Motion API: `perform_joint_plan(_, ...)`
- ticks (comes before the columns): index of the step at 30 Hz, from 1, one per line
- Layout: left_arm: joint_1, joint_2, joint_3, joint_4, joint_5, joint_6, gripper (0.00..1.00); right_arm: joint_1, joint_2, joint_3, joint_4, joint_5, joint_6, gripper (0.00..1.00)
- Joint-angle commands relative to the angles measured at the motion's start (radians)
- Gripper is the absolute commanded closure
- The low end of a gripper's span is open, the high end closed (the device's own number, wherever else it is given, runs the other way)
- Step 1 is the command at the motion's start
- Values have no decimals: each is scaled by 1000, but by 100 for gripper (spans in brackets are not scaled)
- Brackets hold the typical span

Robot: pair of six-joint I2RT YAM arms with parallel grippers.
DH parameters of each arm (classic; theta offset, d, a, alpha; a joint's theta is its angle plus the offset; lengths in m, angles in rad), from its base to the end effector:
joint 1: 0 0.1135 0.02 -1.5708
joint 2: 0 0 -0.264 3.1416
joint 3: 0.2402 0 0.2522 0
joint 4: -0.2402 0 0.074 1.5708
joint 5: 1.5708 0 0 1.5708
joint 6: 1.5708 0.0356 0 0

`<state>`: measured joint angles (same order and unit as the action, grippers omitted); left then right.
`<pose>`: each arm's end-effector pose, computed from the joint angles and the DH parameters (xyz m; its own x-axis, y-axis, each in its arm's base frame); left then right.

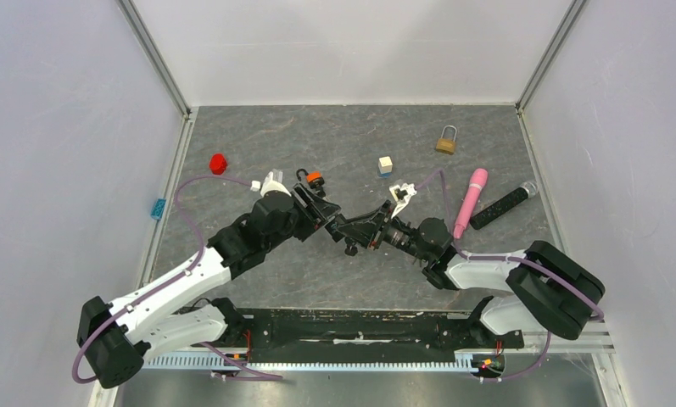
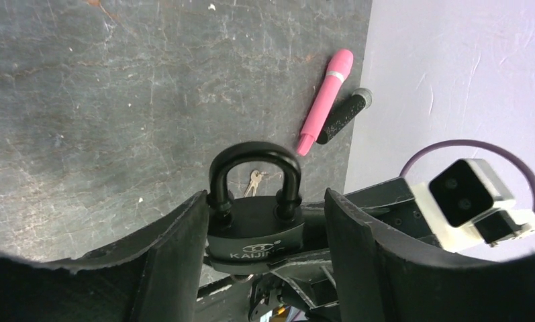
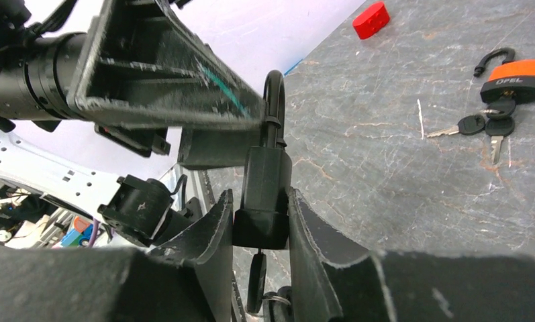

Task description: Unlock with the key

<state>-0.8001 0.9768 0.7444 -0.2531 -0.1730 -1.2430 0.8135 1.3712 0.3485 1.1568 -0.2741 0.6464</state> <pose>0.1583 -0.1542 0.2833 -0.6733 -0.6453 -0.3608 -0.1144 0.5731 -0.8115 0.1674 0.1911 0.2089 -0.4590 0.3585 -0.8129 -0.7609 0.3138 0.5680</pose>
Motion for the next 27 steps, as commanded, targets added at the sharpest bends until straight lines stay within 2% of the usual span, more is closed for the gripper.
perform_joint_plan(1, 39, -42, 61, 20, -16, 51, 32, 1, 9, -3, 122, -53, 53, 100)
perform_joint_plan(3, 59, -45, 59, -1, -11, 49, 34, 1, 11, -2, 138, -67, 62, 100)
perform_joint_plan(6, 83, -41, 51, -11, 19, 33, 45, 1, 11, 2, 139, -73, 63, 100)
perform_joint_plan(9, 91, -25, 54, -9, 43, 31, 48, 2, 19, 4, 147, -85, 66, 100)
perform_joint_plan(15, 101, 16, 53, -2, 92, 22, 60, 1, 33, 0, 218, -120, 99, 100)
perform_joint_plan(20, 101, 57, 11, 156, 222, -21, 61, 1, 58, 7, 247, -138, 122, 100)
perform_joint_plan(27, 101, 85, 1, 355, 359, -34, 49, 1, 132, 17, 348, -177, 206, 100)
